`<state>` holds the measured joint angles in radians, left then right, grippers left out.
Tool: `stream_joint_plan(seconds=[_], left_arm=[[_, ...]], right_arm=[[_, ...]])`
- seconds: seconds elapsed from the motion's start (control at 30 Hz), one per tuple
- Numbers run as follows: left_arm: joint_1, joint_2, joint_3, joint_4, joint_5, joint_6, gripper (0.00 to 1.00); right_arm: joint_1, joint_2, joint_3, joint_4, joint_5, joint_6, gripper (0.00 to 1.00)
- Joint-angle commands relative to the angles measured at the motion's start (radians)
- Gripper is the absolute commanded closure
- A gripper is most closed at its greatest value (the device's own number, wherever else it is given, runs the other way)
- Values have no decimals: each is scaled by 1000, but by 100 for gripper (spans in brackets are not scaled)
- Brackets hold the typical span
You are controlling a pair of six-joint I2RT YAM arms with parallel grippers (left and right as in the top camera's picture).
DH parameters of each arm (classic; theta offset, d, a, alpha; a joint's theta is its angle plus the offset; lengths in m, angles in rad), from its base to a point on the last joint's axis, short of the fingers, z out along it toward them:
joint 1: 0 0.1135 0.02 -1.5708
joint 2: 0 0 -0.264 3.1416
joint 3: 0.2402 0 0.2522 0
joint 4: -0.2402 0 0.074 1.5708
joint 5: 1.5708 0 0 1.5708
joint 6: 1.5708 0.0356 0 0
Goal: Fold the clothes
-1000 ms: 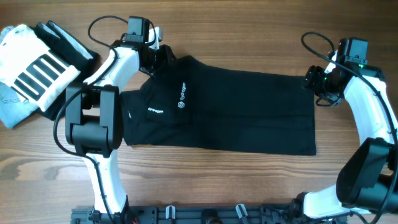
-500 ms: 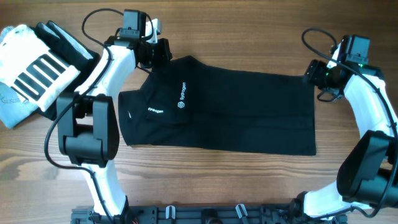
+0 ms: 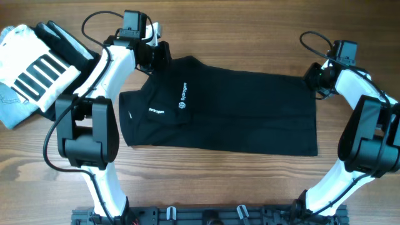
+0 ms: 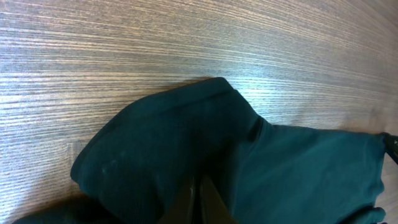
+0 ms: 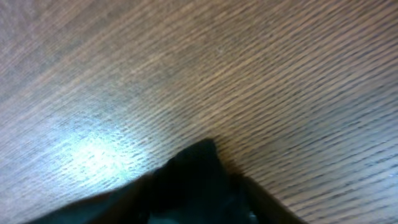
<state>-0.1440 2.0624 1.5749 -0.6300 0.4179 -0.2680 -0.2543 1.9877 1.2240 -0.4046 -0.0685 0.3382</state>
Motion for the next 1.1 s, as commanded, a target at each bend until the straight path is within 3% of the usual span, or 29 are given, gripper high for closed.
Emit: stream_joint_plan(seconds=[0.0,0.27,0.4,0.6,0.8,0.87,0.93,0.97,1.07], left_arm=[[0,-34,13,-12,8,-5,96],[16,-52,13,-130,14,-9,96],[58,-126,13,-161,125,-9,96],[74,-151,13,-493,112,29,96],[84,-151,10,-707,16,30,96],[82,-151,8,-729,2,31,96],[82,-151,8,-773,-1,56,96],[83,-151,8,-803,-5,75,94],[82,-151,8,-884,-50,82,78]], right_arm=[[-2,29,8,-14,-14,12,96],[-5,-148,74,-204,61,2,96],[-5,-266,75,-330,84,-24,96],[-5,-288,74,-644,229,-58,96],[-5,-288,58,-742,252,-76,95],[-5,-288,40,-748,252,-76,78],[-5,-288,23,-788,253,-76,74],[-5,-288,17,-808,253,-76,60],[-5,-288,13,-815,252,-76,53]])
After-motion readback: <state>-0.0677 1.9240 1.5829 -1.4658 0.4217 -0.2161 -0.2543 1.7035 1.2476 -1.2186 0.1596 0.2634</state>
